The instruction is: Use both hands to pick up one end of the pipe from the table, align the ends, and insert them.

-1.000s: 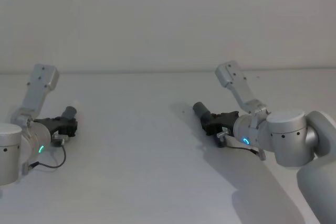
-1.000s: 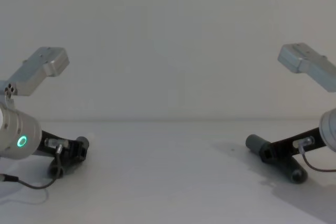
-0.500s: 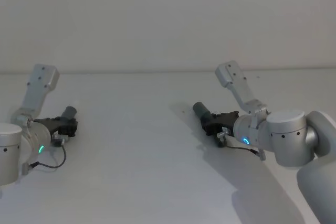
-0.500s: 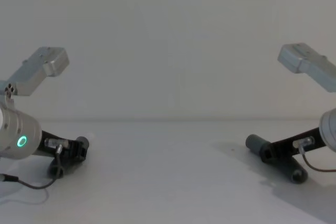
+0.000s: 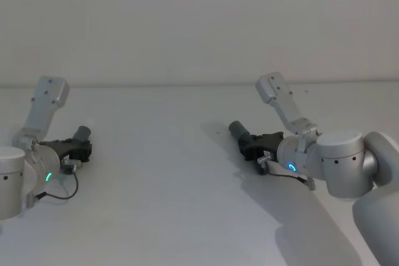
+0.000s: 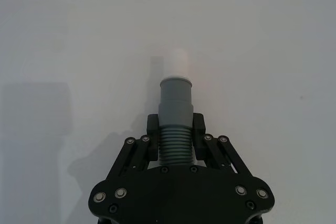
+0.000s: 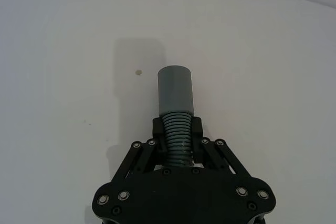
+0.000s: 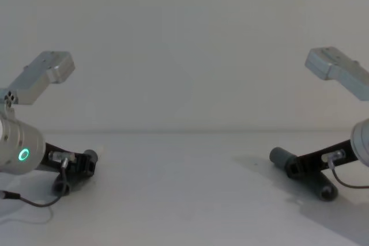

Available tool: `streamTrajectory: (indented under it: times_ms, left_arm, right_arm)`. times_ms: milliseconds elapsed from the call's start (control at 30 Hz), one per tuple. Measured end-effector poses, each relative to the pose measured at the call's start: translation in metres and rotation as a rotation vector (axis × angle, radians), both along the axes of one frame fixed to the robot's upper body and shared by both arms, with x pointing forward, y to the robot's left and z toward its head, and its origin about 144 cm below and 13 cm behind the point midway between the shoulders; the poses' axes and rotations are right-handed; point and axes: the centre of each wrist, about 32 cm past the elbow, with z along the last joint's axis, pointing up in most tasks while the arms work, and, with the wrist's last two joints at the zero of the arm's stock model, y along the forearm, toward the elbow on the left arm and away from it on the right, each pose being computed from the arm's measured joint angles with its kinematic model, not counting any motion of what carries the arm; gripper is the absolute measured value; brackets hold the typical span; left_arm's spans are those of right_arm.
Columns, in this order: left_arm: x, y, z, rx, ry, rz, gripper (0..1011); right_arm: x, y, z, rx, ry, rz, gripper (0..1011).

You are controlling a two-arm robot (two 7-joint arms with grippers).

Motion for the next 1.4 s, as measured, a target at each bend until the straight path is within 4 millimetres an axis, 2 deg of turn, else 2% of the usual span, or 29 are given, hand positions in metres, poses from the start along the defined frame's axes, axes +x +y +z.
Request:
streamTrajectory:
  times_ms: [300,600,867,967,1133,1400]
  left_arm:
    - [-0.002,0.003,0.004,-0.023,-0.021,-0.025,336]
    - [-0.004,0.005,0.015,-0.061,-0.083,-0.12,336]
    - [-0.005,0.007,0.031,-0.081,-0.157,-0.233,336]
    - [-0.005,0.008,0.038,-0.083,-0.181,-0.276,336]
    - [-0.005,0.008,0.048,-0.085,-0.214,-0.347,336]
    - [-0.004,0.009,0.068,-0.071,-0.257,-0.487,336]
  right_arm:
    - [-0.001,-0.001,0.003,0.004,-0.029,0.021,256]
    - [-0.002,-0.001,0.017,0.001,-0.075,0.092,255]
    - [-0.003,0.003,0.044,-0.015,-0.132,0.209,255]
    - [-0.003,0.004,0.048,-0.019,-0.138,0.233,255]
    - [-0.003,0.008,0.066,-0.061,-0.166,0.316,255]
    - [-0.001,0.012,0.083,-0.145,-0.181,0.404,255]
